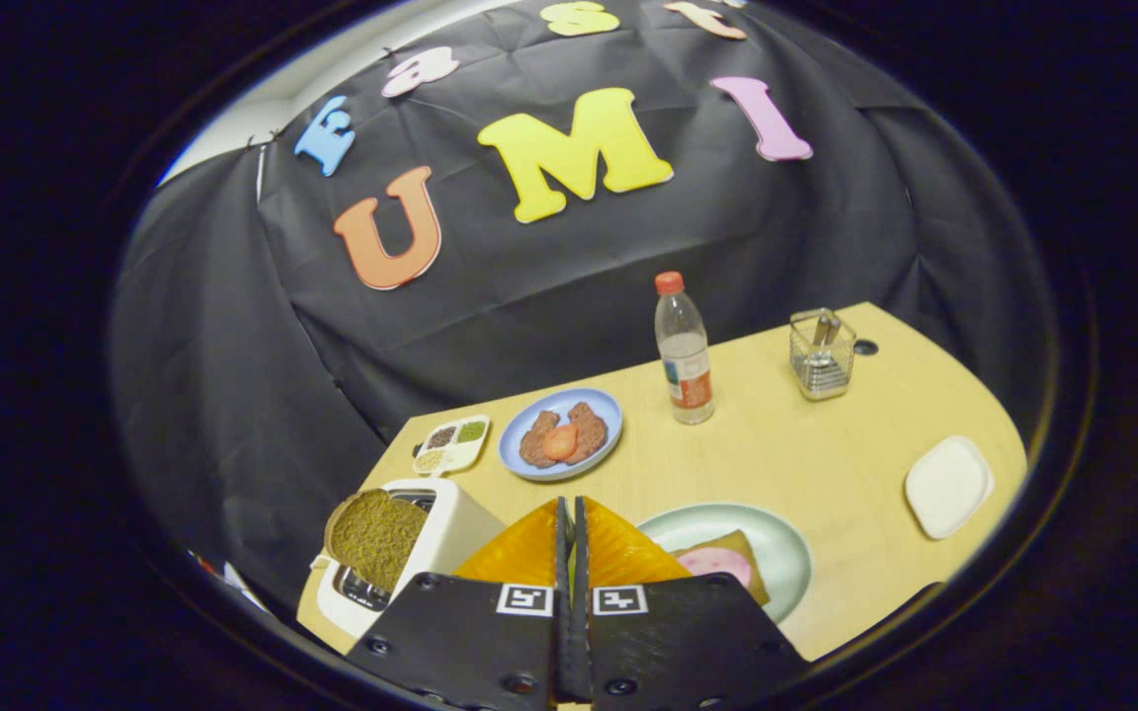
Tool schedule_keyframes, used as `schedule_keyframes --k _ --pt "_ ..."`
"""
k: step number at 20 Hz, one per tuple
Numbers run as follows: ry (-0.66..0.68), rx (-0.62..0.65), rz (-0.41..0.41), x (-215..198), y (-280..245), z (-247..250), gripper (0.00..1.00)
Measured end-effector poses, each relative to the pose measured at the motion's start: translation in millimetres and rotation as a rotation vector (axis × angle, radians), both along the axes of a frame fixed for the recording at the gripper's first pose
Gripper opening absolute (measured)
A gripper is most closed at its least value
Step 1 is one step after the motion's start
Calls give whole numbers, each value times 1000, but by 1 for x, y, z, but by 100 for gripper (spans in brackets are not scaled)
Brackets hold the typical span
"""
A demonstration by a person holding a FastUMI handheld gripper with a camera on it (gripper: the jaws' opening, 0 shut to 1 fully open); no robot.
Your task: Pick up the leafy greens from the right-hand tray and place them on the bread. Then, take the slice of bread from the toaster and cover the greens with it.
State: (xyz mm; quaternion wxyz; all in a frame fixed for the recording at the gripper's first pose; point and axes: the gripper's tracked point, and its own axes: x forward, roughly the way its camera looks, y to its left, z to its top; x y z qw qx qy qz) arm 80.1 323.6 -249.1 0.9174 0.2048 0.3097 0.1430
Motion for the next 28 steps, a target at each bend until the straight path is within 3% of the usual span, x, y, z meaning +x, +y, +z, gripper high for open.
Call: schedule_keyframes --k 4,11,16,18,19,23,28 --pt "56 32 -43 7 -16 -35 0" --pt "89 -28 -134 20 -74 -78 0" --pt "102 -101 -131 14 -94 -97 4" --pt "95 -137 -125 10 -102 -100 23" --pt "85 -161 -125 8 -108 -95 42" --pt "-51 -271 -135 7 -129 -39 88" --pt "-227 -306 -91 -10 -98 62 93"
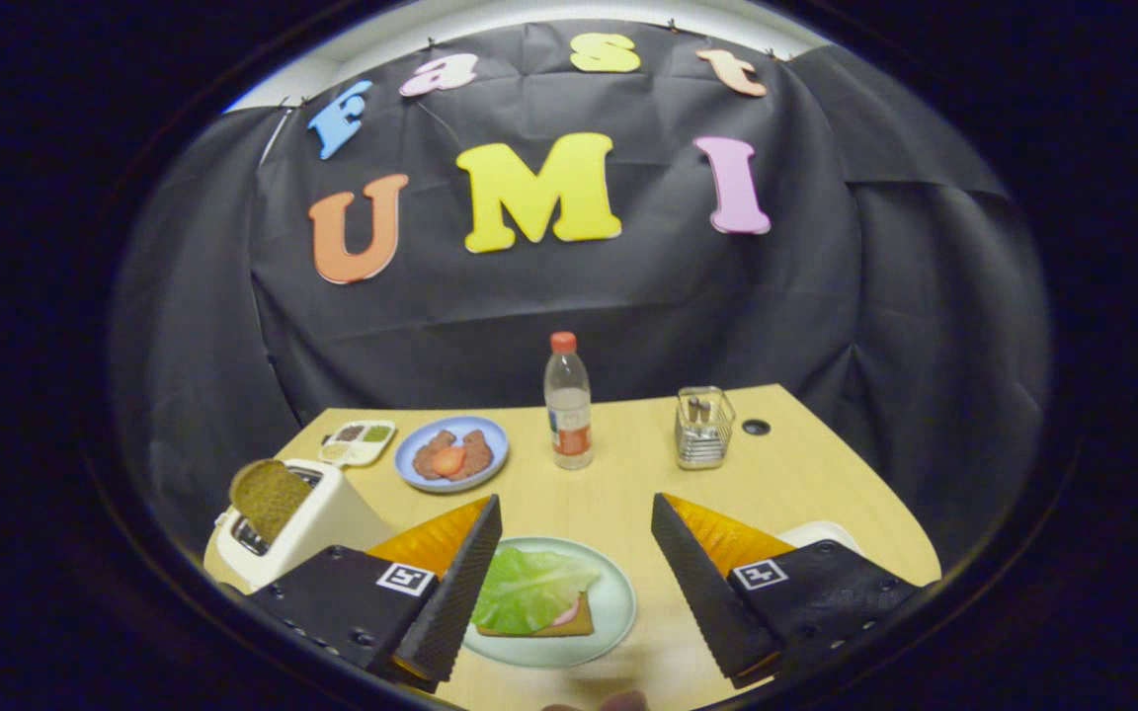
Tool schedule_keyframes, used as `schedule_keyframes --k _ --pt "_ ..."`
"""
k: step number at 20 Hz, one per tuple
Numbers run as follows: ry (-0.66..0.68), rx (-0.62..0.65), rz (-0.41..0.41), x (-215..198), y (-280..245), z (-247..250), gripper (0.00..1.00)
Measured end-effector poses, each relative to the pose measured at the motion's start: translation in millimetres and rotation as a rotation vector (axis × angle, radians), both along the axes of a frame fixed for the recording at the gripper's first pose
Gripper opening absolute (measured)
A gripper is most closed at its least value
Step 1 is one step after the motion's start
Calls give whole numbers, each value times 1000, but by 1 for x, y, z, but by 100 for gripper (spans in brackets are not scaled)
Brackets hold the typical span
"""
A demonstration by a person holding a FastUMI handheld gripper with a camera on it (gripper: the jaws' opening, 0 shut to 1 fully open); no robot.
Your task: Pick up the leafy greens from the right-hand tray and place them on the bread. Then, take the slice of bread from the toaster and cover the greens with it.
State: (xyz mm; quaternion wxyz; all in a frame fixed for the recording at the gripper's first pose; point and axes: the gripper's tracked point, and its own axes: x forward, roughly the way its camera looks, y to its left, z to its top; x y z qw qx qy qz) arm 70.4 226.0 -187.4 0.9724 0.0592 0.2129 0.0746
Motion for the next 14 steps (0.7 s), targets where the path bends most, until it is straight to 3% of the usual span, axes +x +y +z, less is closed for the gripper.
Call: schedule_keyframes --k 6,11,14 --pt "-74 22 177 -53 124 55 95" --pt "-11 6 255 -77 217 25 96" --pt "34 -22 251 -74 249 1 96"
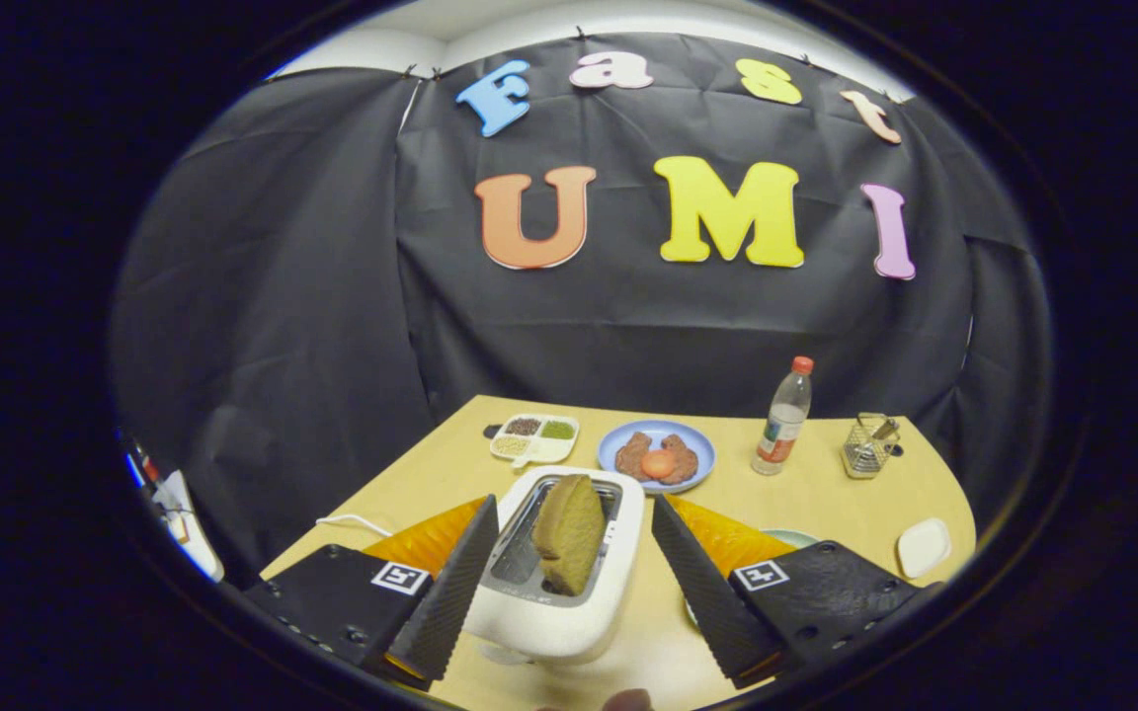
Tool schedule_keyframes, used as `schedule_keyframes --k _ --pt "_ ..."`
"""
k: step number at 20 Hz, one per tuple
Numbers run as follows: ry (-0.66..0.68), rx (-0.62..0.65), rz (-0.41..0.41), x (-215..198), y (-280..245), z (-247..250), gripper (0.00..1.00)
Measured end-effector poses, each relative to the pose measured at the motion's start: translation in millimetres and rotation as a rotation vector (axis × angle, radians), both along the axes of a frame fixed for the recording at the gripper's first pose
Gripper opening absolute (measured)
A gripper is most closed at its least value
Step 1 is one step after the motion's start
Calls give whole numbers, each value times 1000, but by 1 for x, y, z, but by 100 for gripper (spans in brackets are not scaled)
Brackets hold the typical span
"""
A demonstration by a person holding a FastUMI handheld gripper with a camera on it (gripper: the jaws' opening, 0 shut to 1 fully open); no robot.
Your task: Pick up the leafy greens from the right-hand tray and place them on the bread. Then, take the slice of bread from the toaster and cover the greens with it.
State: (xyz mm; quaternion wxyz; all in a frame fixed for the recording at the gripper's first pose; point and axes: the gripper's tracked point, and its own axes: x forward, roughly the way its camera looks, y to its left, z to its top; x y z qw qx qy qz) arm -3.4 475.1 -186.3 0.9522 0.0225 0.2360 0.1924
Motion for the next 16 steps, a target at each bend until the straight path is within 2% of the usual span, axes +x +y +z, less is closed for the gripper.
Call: schedule_keyframes --k 8,9,12,15,16 --pt "67 -96 -105 39 18 -41 94" --pt "77 -102 -111 42 19 -46 88" --pt "111 -132 -119 49 19 -59 53" --pt "143 -131 -170 54 11 -64 18" --pt "144 -124 -168 56 10 -62 20"
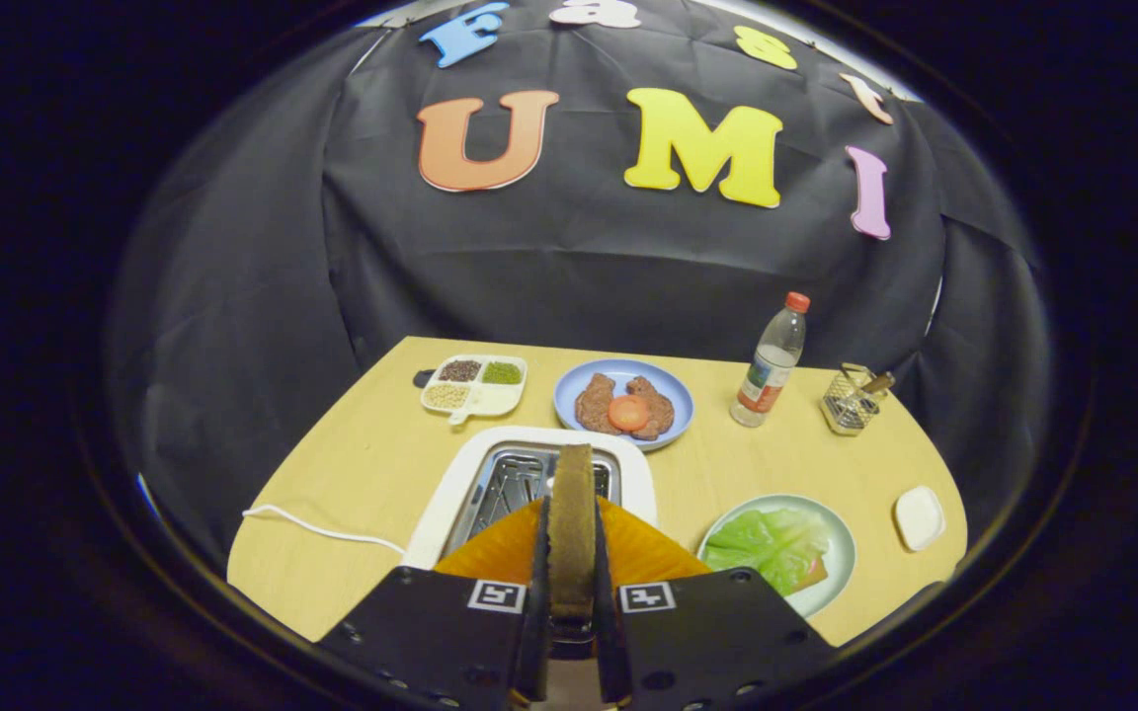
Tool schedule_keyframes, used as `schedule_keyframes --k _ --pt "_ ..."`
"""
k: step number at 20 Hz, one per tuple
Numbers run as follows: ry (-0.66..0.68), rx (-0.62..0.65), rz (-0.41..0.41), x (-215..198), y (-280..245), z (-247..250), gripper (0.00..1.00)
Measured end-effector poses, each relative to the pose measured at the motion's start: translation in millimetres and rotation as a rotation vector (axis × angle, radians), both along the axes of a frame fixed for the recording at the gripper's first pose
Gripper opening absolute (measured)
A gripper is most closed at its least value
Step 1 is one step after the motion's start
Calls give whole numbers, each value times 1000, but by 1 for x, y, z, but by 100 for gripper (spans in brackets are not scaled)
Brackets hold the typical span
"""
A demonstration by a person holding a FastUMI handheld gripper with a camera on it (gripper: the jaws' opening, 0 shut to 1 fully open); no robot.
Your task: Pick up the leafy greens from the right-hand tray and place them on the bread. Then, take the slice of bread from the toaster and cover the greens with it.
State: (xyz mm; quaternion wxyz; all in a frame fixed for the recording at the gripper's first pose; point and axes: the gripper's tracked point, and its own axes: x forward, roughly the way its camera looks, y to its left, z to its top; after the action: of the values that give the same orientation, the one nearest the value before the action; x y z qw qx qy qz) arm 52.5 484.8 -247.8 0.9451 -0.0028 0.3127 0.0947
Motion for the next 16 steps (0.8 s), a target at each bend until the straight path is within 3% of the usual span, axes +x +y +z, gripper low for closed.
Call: schedule_keyframes --k 3,11,16 --pt "1 35 33 3 1 11 9" --pt "-79 193 103 1 -9 90 9" --pt "-133 271 89 5 -47 135 9"
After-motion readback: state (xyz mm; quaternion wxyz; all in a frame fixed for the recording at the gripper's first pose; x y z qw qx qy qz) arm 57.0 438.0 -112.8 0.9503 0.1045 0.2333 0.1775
